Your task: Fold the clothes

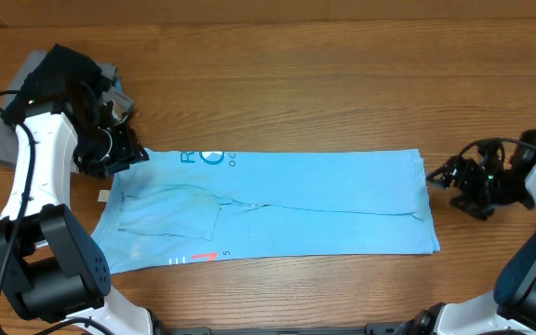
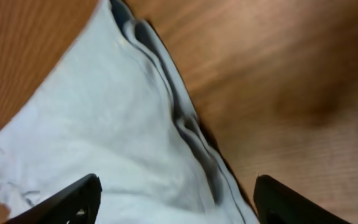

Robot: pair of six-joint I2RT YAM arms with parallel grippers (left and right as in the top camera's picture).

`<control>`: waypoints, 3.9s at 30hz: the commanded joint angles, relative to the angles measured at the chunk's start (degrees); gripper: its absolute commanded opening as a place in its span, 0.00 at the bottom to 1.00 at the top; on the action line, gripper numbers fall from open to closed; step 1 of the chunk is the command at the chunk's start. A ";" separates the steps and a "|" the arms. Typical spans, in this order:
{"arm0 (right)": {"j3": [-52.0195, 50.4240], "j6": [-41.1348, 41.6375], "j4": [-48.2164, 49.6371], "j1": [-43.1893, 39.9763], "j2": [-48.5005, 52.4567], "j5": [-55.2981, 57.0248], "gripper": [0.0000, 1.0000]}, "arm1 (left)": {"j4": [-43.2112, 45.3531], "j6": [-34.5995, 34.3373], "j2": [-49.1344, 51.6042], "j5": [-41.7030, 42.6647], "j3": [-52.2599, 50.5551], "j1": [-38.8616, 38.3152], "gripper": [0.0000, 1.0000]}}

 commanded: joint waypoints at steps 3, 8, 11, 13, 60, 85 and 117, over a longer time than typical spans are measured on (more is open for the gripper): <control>1.14 -0.15 -5.46 0.55 0.26 -5.18 0.57 | -0.17 4.28 -1.55 5.70 1.29 0.42 0.43; -0.35 5.46 -6.56 5.38 0.28 -3.15 0.24 | 0.07 4.26 -1.55 5.68 1.29 0.13 0.43; -3.91 15.34 -0.07 8.39 0.35 3.78 0.17 | 0.02 4.24 -1.55 5.68 1.29 -0.33 0.43; -6.82 20.11 5.62 10.12 0.50 6.14 0.16 | -0.13 4.24 -1.55 5.68 1.29 -0.63 0.43; 6.03 25.07 12.02 0.20 -7.74 -1.51 0.20 | 33.24 3.76 -0.85 -3.52 -27.41 -14.64 0.04; 5.75 8.68 3.28 1.05 -6.84 3.15 0.75 | 41.90 -2.56 1.18 -1.36 -13.70 -11.80 0.36; 28.04 -20.24 -13.68 -5.25 22.49 -4.72 0.82 | 8.72 8.63 -0.81 0.94 11.30 -11.80 0.65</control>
